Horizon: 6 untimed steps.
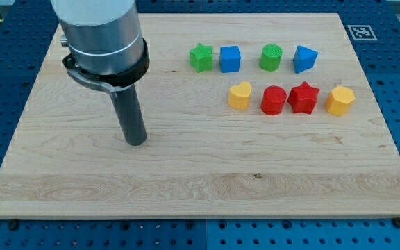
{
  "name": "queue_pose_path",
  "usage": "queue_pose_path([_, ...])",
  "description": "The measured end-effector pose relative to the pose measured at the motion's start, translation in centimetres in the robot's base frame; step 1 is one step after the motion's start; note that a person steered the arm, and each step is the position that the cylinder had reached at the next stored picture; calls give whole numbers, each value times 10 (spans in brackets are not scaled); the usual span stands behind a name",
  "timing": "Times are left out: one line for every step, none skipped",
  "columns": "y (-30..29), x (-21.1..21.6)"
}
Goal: Move your arm towards the center
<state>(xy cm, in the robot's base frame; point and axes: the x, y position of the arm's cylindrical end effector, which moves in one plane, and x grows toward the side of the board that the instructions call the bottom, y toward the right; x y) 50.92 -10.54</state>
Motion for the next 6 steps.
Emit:
queue_pose_path([0, 0])
queue_pose_path([22, -10])
queue_pose_path([50, -39])
queue_pose_path([61, -54])
queue_pose_path([61, -54])
queue_pose_path([76, -49])
